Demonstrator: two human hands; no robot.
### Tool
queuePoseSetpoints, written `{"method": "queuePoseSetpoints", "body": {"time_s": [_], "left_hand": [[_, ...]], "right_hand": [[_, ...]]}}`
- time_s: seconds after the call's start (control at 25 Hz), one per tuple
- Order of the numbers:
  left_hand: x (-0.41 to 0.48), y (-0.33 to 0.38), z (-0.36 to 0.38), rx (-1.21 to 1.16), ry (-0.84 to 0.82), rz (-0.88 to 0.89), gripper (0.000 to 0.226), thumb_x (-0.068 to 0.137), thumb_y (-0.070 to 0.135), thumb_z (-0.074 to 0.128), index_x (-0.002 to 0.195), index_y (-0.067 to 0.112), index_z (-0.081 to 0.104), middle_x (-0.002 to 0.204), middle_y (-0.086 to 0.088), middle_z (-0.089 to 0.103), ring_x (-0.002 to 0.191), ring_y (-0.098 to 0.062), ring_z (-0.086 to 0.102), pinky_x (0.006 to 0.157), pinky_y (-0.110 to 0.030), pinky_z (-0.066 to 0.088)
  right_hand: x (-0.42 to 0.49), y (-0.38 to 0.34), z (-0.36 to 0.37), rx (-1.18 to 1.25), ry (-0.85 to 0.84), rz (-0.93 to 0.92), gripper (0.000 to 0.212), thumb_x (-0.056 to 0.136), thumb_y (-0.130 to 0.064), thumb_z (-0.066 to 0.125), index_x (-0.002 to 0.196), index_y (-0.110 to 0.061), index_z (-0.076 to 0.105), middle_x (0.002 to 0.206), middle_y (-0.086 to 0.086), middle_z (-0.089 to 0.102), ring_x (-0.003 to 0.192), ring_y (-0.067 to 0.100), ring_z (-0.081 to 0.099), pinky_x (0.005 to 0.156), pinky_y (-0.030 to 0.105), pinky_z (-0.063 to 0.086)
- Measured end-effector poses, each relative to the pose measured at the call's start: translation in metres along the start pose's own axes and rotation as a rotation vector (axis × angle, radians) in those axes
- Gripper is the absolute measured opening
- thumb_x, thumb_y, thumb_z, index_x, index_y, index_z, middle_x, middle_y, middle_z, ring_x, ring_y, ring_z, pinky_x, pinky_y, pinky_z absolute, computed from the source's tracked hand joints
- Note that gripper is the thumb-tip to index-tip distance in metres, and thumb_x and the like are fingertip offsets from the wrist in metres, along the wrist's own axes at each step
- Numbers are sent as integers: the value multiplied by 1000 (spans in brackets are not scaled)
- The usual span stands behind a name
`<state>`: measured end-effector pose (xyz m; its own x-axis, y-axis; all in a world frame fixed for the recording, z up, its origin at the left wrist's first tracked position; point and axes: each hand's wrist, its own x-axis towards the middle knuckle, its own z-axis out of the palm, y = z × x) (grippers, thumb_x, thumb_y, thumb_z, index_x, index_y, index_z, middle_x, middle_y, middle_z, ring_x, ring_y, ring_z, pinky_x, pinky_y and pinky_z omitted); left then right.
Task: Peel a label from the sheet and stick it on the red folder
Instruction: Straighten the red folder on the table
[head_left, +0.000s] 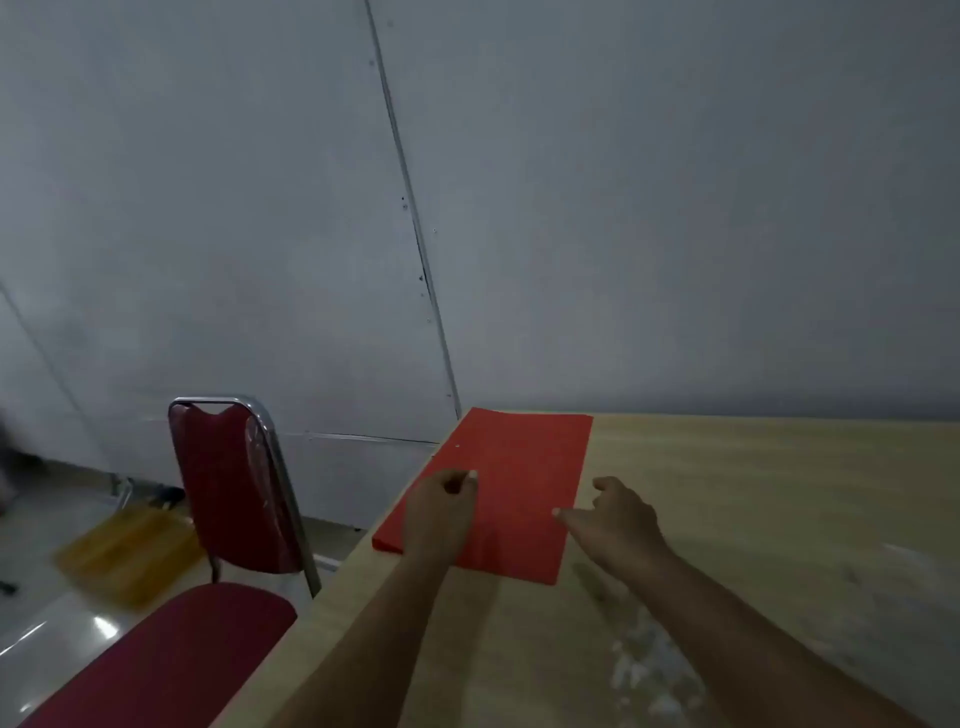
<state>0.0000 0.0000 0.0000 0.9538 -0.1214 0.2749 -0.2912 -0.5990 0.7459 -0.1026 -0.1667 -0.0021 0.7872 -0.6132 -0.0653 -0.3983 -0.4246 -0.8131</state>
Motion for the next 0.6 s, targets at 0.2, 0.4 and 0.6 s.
{"method": "queuePoseSetpoints", "body": {"time_s": [0.2,0.4,0.6], "left_hand": [[25,-30,-15,104,97,-84,31,92,42,57,102,19,75,98,0,75,87,-17,65,88,-35,51],[45,-57,-17,258,127,-99,24,89,41,60,106,29,73,113,3,67,110,-22,57,103,-46,37],[56,-66,-8,373,35,-117,45,89,49,54,129,26,58,126,-5,56,116,-27,52,101,-48,42]], "right_hand": [[21,-8,23,-244,82,102,69,79,-64,63,131,-19,55,138,9,49,131,34,37,103,41,35],[40,-10,47,-334,174,149,75,74,-71,63,123,-14,56,133,12,43,127,33,34,104,42,30],[50,-13,66,-369,273,156,85,66,-75,68,122,-14,53,128,11,41,123,31,33,102,42,29]]}}
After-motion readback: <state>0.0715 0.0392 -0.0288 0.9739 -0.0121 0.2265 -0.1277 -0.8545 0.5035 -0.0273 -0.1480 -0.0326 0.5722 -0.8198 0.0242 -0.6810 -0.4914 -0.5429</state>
